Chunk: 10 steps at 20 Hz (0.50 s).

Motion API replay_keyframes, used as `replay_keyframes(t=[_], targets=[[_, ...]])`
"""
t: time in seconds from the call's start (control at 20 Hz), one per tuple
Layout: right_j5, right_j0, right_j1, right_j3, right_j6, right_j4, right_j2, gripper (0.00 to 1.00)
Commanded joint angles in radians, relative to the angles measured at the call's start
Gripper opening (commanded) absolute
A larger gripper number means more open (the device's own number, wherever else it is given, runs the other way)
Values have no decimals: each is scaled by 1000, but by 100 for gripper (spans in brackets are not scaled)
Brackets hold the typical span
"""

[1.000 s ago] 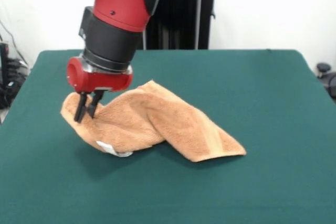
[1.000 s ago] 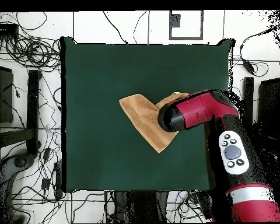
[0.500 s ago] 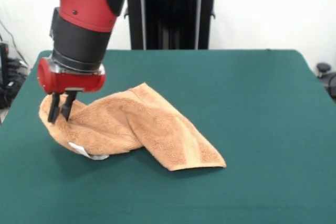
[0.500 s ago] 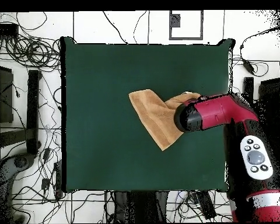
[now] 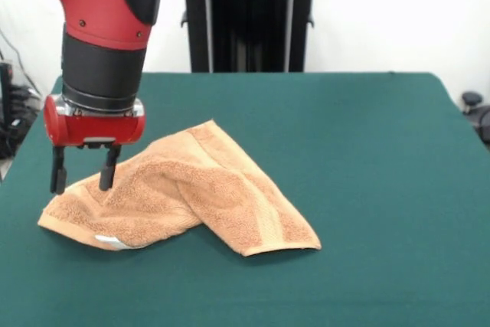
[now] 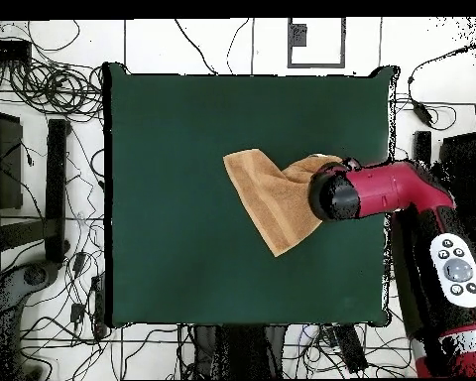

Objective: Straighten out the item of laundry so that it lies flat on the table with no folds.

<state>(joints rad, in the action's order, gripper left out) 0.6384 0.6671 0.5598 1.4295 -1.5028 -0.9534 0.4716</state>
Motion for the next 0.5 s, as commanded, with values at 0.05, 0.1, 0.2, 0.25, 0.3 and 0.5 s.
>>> replay_keyframes(t=[0.05, 0.1, 0.2, 0.25, 0.3, 0.5], targets=[[1, -9, -53, 77, 259, 76, 173, 100], [15, -10, -48, 78, 261, 85, 176, 100], [54, -23, -34, 72, 256, 95, 166, 100], [75, -31, -27, 68, 253, 100, 160, 100], [84, -32, -23, 68, 252, 109, 161, 100], [75, -32, -20, 73, 225, 154, 182, 100]])
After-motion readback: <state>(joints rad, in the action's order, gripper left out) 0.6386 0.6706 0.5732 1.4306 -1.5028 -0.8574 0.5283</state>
